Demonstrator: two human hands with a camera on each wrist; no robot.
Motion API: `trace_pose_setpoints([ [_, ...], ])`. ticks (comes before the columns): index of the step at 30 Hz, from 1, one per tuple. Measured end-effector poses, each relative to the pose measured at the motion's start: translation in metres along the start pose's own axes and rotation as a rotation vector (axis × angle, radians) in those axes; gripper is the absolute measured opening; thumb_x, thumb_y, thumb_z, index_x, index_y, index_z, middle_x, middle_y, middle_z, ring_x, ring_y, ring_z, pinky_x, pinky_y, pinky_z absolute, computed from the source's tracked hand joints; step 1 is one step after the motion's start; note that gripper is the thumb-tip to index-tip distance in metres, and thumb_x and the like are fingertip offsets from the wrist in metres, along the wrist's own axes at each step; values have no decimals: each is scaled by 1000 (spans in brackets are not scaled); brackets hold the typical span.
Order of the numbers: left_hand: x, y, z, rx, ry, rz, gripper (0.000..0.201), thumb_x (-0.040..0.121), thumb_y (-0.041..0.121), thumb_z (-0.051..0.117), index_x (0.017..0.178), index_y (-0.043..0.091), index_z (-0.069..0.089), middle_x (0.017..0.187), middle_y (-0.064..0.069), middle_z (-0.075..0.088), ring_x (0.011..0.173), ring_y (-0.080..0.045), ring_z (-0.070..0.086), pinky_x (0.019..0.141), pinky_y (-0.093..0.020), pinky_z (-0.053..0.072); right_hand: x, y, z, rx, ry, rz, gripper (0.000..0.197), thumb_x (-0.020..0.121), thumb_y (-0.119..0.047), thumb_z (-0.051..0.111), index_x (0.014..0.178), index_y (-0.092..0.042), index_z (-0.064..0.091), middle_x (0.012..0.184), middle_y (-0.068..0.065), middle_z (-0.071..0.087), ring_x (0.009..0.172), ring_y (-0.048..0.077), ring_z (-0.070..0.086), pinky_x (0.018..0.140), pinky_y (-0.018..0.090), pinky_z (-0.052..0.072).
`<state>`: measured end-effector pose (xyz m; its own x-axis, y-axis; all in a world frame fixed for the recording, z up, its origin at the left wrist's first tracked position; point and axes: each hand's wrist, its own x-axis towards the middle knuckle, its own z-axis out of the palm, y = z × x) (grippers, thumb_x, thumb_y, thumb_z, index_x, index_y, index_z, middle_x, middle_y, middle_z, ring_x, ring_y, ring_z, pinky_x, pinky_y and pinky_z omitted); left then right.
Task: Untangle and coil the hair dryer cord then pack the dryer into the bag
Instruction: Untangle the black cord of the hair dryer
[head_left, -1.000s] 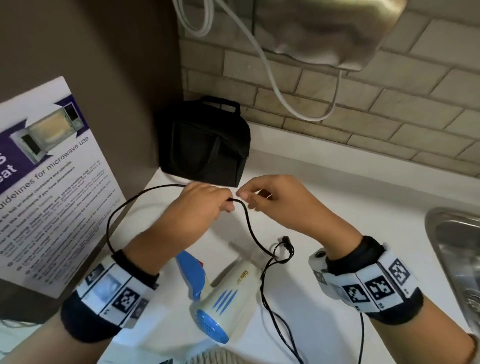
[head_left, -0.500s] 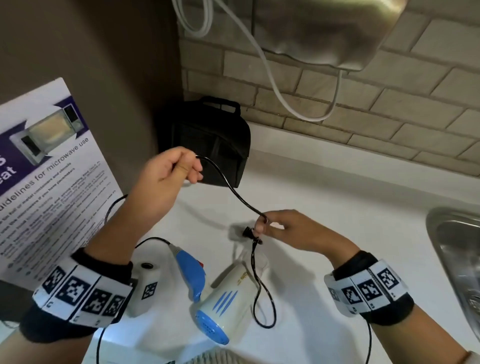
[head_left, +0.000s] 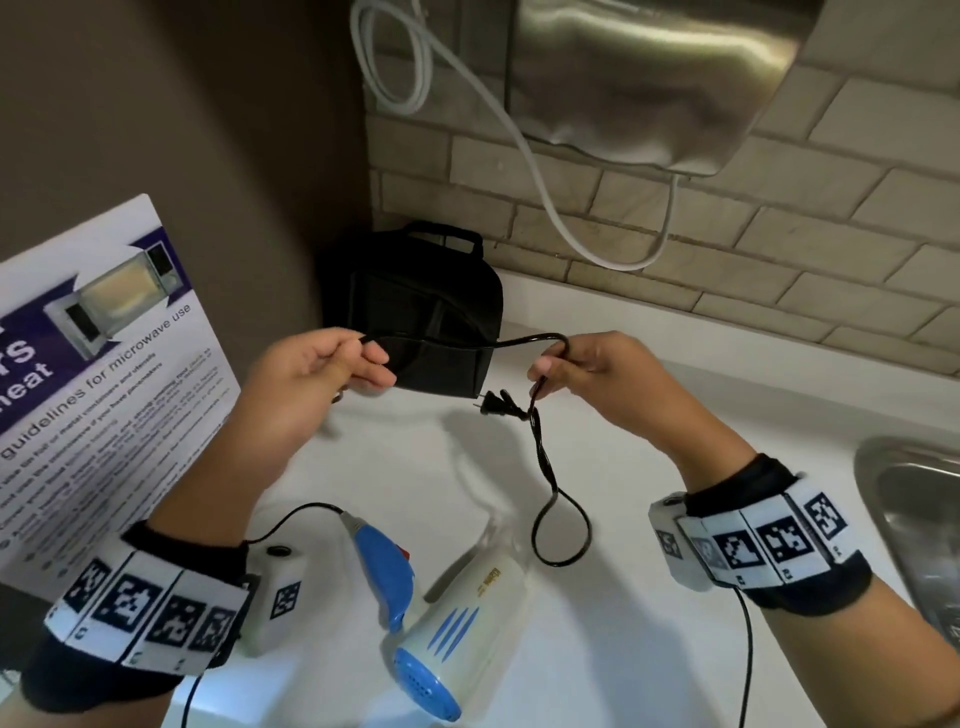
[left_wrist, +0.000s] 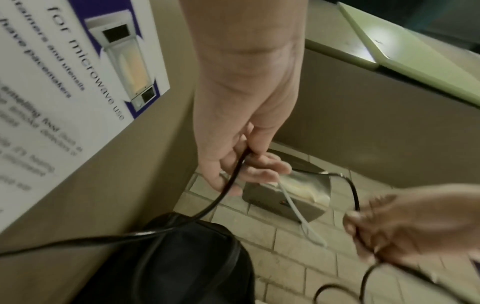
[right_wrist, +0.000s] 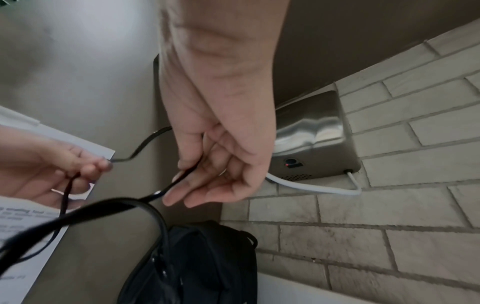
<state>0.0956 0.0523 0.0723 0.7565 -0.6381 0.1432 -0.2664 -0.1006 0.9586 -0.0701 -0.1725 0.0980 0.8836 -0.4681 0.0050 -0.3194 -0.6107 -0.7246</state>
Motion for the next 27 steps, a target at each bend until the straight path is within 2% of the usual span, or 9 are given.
trace_pose_setpoints([
  [4,5,12,-10,-396,-24,-41,39,101,4,33,75,15,59,62,9,62,65,-8,61,92,-37,47,6,12,2,-148,-41,3,23,93,-26,57,80,-20,75,87,-5,75,75,0,64,72,22,47],
  [6,4,22,-10,-486,-67,-4,54,99,-3,30,64,21,62,61,9,58,61,-8,57,88,-31,50,7,15,12,-188,-55,-1,25,93,-23,57,74,-22,73,85,-3,75,75,8,64,72,28,48],
  [7,1,27,-8,-495,-99,30,59,99,-4,29,59,22,64,59,9,57,59,-7,56,86,-28,52,8,15,18,-212,-68,-8,28,93,-18,56,69,-22,70,81,-3,75,69,5,63,68,28,48],
  [10,-10,40,1,-394,-212,165,51,99,11,37,59,25,65,56,8,60,60,-7,57,80,-22,50,9,13,38,-352,-126,6,28,87,-6,48,66,-16,63,70,-5,71,52,-5,57,57,19,41],
  [14,-30,52,20,-123,-383,334,34,93,17,47,65,25,65,61,7,66,65,-8,61,76,-16,47,14,16,57,-605,-113,5,23,76,-4,49,65,-22,59,59,-8,59,67,14,61,68,28,40],
  [17,-41,55,28,-47,-475,360,29,88,25,44,68,26,65,62,6,66,66,-9,63,75,-15,46,15,16,63,-631,-128,-15,24,75,-3,48,71,-22,63,59,-9,56,72,16,60,70,29,33],
  [21,-37,45,17,-73,-415,333,28,89,24,46,68,21,64,62,6,65,64,-8,62,76,-17,47,14,24,58,-591,-127,35,24,76,-2,47,69,-21,60,58,-9,58,70,16,58,70,30,36],
  [24,-30,26,0,-95,-264,222,31,89,18,46,65,21,65,60,3,65,64,-9,60,77,-16,46,16,32,47,-438,-139,104,29,81,-5,46,61,-21,59,60,-8,66,64,12,61,65,29,45],
  [27,-20,-6,-15,-62,-77,39,31,91,17,45,67,16,64,59,5,65,62,-6,60,78,-26,46,13,34,35,-326,-143,144,34,88,-7,47,61,-23,62,67,-4,71,59,12,61,52,17,44],
])
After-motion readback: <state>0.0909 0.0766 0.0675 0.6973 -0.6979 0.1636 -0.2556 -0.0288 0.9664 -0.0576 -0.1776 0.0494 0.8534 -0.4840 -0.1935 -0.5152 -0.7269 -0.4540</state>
